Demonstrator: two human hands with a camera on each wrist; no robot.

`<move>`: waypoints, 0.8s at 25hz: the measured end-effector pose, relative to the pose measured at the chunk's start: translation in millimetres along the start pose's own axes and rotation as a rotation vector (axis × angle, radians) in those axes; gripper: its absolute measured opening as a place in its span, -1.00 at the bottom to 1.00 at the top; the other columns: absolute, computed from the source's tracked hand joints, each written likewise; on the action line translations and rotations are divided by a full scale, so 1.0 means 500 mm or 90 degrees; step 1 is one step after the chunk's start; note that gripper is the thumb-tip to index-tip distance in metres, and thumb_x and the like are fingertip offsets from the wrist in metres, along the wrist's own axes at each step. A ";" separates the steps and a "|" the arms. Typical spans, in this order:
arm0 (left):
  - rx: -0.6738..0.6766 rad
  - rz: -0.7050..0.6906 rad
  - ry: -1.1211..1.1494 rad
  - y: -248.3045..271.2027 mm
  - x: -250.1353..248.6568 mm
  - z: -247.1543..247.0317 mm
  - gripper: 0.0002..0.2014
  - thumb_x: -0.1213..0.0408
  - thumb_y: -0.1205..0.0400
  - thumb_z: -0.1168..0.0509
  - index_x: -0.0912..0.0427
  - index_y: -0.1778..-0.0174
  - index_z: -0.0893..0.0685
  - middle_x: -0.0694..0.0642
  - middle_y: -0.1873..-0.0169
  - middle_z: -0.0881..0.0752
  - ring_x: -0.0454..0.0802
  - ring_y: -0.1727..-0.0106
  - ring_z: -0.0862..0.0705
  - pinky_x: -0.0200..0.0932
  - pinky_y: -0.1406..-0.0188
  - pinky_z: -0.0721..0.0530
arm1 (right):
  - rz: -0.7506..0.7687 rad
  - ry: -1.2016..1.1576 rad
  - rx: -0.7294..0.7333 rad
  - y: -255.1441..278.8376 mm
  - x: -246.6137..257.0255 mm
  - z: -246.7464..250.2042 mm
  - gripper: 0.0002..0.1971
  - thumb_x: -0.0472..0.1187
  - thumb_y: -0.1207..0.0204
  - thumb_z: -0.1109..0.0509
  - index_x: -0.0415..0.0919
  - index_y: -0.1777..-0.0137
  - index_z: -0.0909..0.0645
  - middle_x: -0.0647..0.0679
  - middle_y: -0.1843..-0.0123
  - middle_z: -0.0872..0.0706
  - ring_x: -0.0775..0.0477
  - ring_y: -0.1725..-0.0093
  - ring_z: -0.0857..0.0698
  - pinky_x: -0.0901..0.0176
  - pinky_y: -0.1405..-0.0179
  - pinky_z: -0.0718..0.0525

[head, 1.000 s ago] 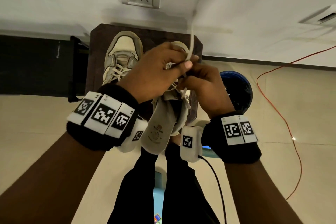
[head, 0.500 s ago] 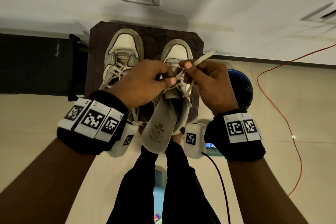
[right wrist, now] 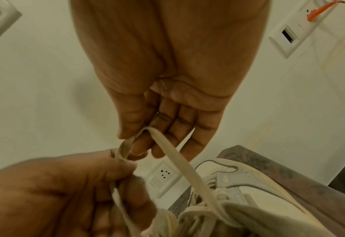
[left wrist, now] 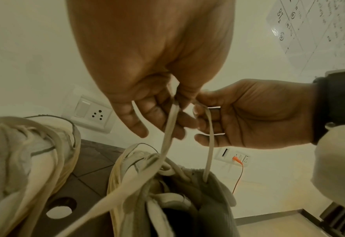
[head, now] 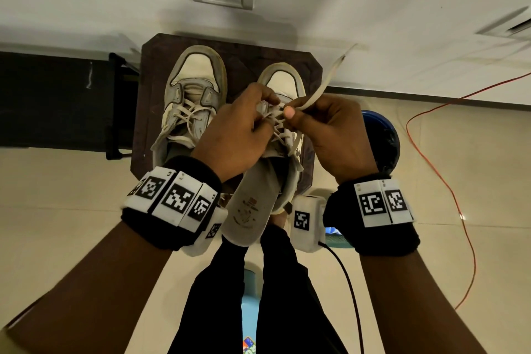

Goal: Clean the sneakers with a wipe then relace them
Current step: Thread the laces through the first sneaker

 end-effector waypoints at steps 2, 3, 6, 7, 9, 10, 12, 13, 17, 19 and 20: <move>-0.011 0.002 0.026 -0.001 -0.002 0.002 -0.65 0.30 -0.69 -0.22 -0.02 -0.40 -0.52 -0.03 -0.10 -0.74 -0.20 -0.04 -0.73 -0.12 -0.08 -0.75 | 0.002 -0.031 -0.002 0.003 0.001 -0.006 -0.89 -0.42 -0.50 -0.43 -0.30 0.01 -0.72 0.02 0.22 -0.81 0.06 0.17 -0.80 0.28 0.15 -0.68; -0.026 -0.013 0.016 -0.001 -0.008 0.005 -0.61 0.29 -0.69 -0.23 -0.02 -0.45 -0.50 -0.08 -0.16 -0.70 -0.24 -0.09 -0.70 -0.23 -0.14 -0.71 | 0.000 -0.039 -0.010 0.003 0.002 -0.007 -0.90 -0.41 -0.51 -0.42 -0.31 0.02 -0.72 -0.03 0.21 -0.81 0.03 0.17 -0.80 0.25 0.14 -0.69; -0.104 -0.088 -0.124 0.004 -0.020 0.021 -0.62 0.20 -0.66 -0.27 0.06 -0.42 -0.55 0.01 -0.26 -0.67 -0.11 -0.20 -0.68 -0.26 -0.20 -0.62 | -0.017 -0.034 -0.065 0.004 -0.002 0.000 -0.94 -0.35 -0.52 -0.43 -0.27 0.08 -0.73 -0.12 0.22 -0.81 -0.05 0.19 -0.81 0.17 0.13 -0.73; -0.127 -0.119 -0.186 0.006 -0.021 0.027 -0.67 0.16 -0.64 -0.26 0.10 -0.32 -0.64 0.09 -0.24 -0.70 0.00 -0.25 -0.68 -0.16 -0.22 -0.60 | -0.023 -0.031 -0.082 0.005 -0.005 0.003 -0.95 -0.33 -0.52 -0.43 -0.23 0.10 -0.73 -0.10 0.23 -0.82 -0.04 0.19 -0.82 0.17 0.13 -0.74; -0.156 -0.157 -0.292 0.012 -0.013 0.039 -0.71 0.08 -0.61 -0.26 0.16 -0.07 -0.77 0.18 0.02 -0.80 0.15 -0.12 -0.73 -0.05 -0.09 -0.60 | -0.034 -0.013 -0.106 0.007 -0.012 0.009 -0.94 -0.31 -0.52 -0.43 -0.20 0.11 -0.73 -0.06 0.23 -0.82 -0.02 0.19 -0.82 0.16 0.11 -0.75; -0.168 -0.153 -0.325 0.015 -0.007 0.045 -0.71 0.05 -0.61 -0.27 0.16 0.03 -0.79 0.19 0.18 -0.81 0.19 0.02 -0.74 -0.05 0.02 -0.60 | -0.041 -0.002 -0.117 0.008 -0.017 0.012 -0.95 -0.30 -0.52 -0.44 -0.19 0.11 -0.74 -0.07 0.22 -0.82 -0.01 0.19 -0.82 0.14 0.10 -0.76; -0.188 -0.100 -0.361 0.019 0.012 0.063 -0.67 -0.03 -0.61 -0.23 0.13 0.10 -0.79 0.17 0.34 -0.77 0.21 0.16 -0.70 -0.01 0.16 -0.62 | -0.074 0.003 -0.150 0.012 -0.031 0.026 -0.95 -0.29 -0.52 -0.44 -0.20 0.11 -0.74 -0.08 0.23 -0.82 -0.03 0.19 -0.82 0.10 0.09 -0.78; -0.190 -0.077 -0.374 0.021 0.022 0.071 -0.64 -0.05 -0.60 -0.20 0.12 0.11 -0.78 0.17 0.37 -0.76 0.20 0.19 -0.69 0.02 0.18 -0.63 | -0.095 0.005 -0.170 0.015 -0.042 0.036 -0.95 -0.28 -0.52 -0.45 -0.22 0.10 -0.74 -0.09 0.24 -0.82 -0.03 0.21 -0.82 0.12 0.11 -0.78; -0.160 -0.029 -0.423 0.035 0.060 0.093 -0.67 -0.01 -0.63 -0.24 0.15 0.12 -0.80 0.17 0.36 -0.78 0.18 0.30 -0.71 0.08 0.14 -0.65 | -0.194 0.013 -0.232 0.038 -0.102 0.077 -0.89 -0.21 -0.52 -0.44 -0.20 0.20 -0.75 -0.14 0.26 -0.82 -0.09 0.22 -0.82 0.12 0.19 -0.75; -0.145 0.012 -0.471 0.040 0.082 0.097 -0.74 0.04 -0.63 -0.30 0.13 0.09 -0.81 0.19 0.29 -0.79 0.21 0.23 -0.71 0.09 0.10 -0.64 | -0.250 0.022 -0.270 0.055 -0.135 0.094 -0.86 -0.20 -0.53 -0.43 -0.16 0.25 -0.73 -0.14 0.27 -0.81 -0.11 0.23 -0.82 0.12 0.23 -0.72; -0.132 0.033 -0.494 0.041 0.089 0.095 -0.74 0.05 -0.63 -0.30 0.13 0.07 -0.81 0.19 0.26 -0.79 0.22 0.20 -0.71 0.09 0.09 -0.63 | -0.275 0.039 -0.284 0.062 -0.149 0.099 -0.85 -0.20 -0.54 -0.43 -0.15 0.27 -0.71 -0.14 0.28 -0.81 -0.11 0.25 -0.81 0.11 0.25 -0.71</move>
Point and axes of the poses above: each hand's wrist, its own y-axis away from the middle knuckle, its own z-axis out of the back of the hand, x = y × z, the point moved 4 cm from there along -y, towards the middle knuckle
